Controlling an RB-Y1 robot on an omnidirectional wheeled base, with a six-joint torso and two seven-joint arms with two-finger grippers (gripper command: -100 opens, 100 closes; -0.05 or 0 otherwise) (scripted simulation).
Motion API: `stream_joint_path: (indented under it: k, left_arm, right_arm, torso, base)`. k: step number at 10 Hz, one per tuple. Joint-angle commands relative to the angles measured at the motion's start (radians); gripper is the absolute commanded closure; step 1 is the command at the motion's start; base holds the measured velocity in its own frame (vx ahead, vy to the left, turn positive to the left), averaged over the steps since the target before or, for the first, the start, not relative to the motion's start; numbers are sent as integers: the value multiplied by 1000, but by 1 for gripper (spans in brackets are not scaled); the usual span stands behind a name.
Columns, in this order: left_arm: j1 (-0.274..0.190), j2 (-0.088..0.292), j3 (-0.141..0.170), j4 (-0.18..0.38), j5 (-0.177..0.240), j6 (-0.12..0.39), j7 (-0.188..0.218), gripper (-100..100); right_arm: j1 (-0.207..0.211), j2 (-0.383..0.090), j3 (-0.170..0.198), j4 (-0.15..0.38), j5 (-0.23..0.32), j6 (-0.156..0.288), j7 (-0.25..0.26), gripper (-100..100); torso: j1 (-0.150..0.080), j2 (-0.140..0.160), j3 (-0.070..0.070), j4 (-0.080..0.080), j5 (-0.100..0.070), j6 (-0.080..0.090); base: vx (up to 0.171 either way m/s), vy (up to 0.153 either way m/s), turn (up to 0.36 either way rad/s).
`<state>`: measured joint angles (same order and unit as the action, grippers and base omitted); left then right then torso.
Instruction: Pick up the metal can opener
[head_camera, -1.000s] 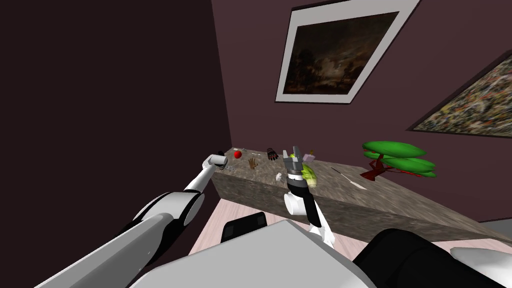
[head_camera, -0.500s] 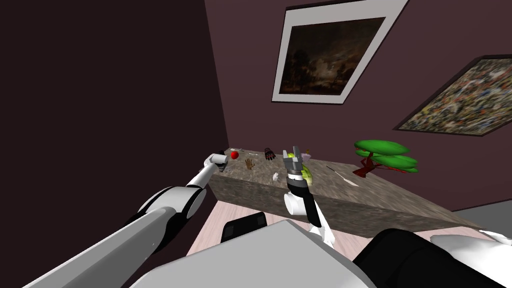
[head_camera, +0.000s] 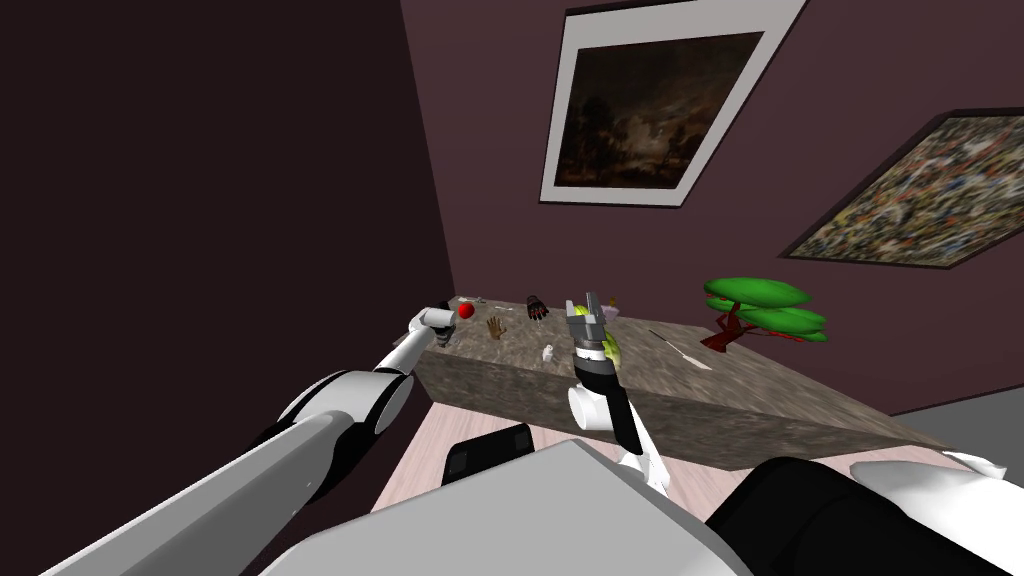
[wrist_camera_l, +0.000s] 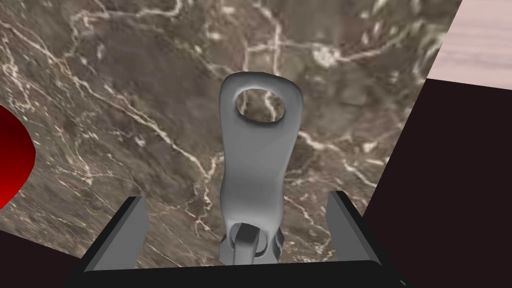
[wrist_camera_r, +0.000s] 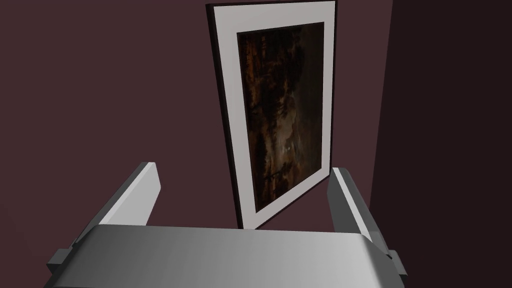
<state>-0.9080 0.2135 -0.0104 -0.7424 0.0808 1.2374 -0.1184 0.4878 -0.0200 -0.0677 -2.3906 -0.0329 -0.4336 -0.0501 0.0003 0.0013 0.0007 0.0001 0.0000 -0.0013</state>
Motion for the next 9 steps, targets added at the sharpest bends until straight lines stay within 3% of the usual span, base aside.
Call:
stream_joint_path:
  k: [1,3,4,5,9]
  left_arm:
    - [17,-3,-1,14,-4,-29,1,-100]
    - [31,-6,-2,25,-7,-53,3,-100]
    - [31,-4,-2,14,-5,-40,1,-100]
    - [30,-4,-2,16,-5,-44,1,100]
    - [29,-4,-2,15,-5,-45,1,100]
  right_arm:
    - [0,0,0,0,0,0,0,0]
    - [0,0,0,0,0,0,0,0]
    - [0,0,0,0,0,0,0,0]
    - [0,0,0,0,0,0,0,0]
    - [0,0,0,0,0,0,0,0]
  torso:
    - [0,0,0,0,0,0]
    - [1,-3,-2,-1,0,0]
    - [1,-4,-2,-1,0,0]
    - [1,-2,-1,-1,0,0]
    - [0,-1,-1,-1,0,0]
  base:
    - [35,3,-20]
    - [56,5,-13]
    - [19,4,-1]
    - [0,0,0]
    - [0,0,0]
